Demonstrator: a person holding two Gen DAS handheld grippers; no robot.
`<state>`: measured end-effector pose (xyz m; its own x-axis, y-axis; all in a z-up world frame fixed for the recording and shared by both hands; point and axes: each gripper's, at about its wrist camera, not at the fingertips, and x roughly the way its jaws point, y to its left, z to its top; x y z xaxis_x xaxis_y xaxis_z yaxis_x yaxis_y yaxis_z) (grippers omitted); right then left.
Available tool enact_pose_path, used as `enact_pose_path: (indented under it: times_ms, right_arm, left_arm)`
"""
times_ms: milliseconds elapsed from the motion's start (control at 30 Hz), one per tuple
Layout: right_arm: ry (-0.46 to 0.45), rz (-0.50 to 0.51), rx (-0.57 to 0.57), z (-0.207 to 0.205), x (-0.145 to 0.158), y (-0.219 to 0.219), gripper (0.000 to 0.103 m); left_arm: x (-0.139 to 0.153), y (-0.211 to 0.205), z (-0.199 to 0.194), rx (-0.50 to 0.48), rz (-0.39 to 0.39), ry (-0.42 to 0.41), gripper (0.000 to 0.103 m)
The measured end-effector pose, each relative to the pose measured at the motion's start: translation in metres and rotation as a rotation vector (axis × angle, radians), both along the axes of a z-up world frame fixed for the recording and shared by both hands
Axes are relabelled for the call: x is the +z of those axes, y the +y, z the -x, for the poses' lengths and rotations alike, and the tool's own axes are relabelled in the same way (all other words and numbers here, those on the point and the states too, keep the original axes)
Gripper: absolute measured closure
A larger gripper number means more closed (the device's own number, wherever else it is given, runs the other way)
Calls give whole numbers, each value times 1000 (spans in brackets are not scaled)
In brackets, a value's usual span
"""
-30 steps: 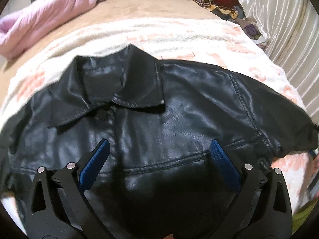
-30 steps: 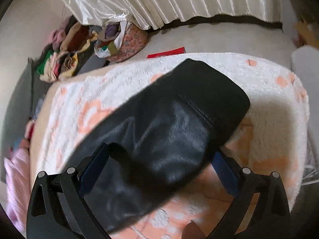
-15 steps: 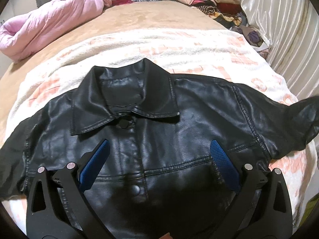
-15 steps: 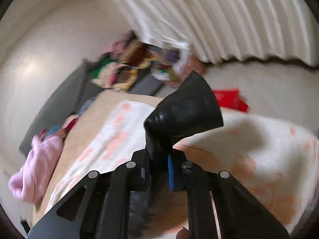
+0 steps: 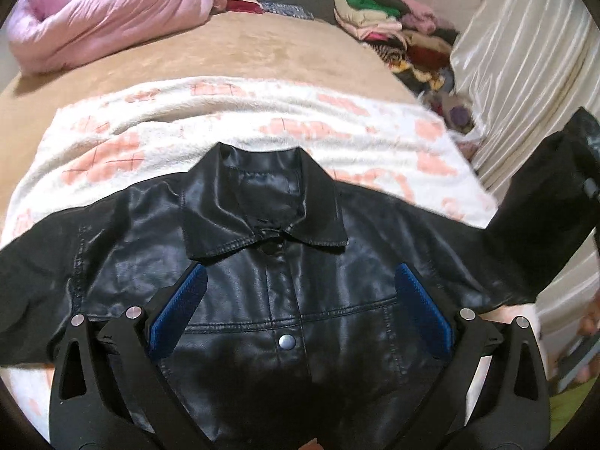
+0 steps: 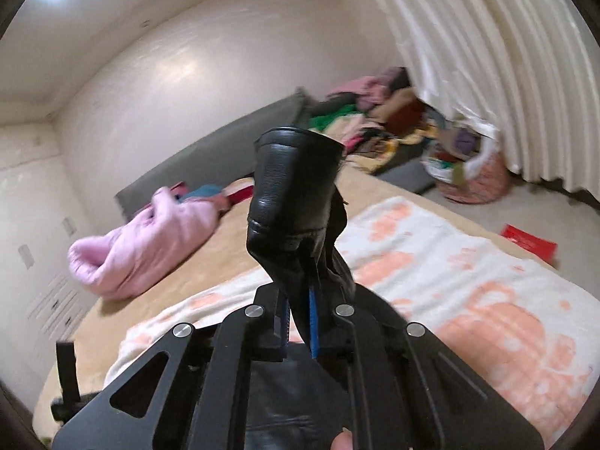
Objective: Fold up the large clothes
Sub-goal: 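Grasp the sleeve cuff with the right tool and lift it, then fold the held sleeve across the jacket back and open the right tool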
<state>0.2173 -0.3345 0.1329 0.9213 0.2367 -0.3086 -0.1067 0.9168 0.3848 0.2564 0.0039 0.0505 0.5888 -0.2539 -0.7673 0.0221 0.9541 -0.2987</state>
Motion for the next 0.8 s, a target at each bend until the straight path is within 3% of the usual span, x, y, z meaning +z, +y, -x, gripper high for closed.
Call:
enact_pose_path:
  times_ms: [333,567,800]
  right_arm:
    - [-37,60,257,4,13,118,97]
    - [-7,132,392,6,-16,198,97]
    - [-3,191,516,23,-44,262,97]
  left_arm:
    - [27,61,23,-17,234,-42,9]
    - [36,111,44,12,400,-88,9]
    - [34,152,61,52,474,-121,9]
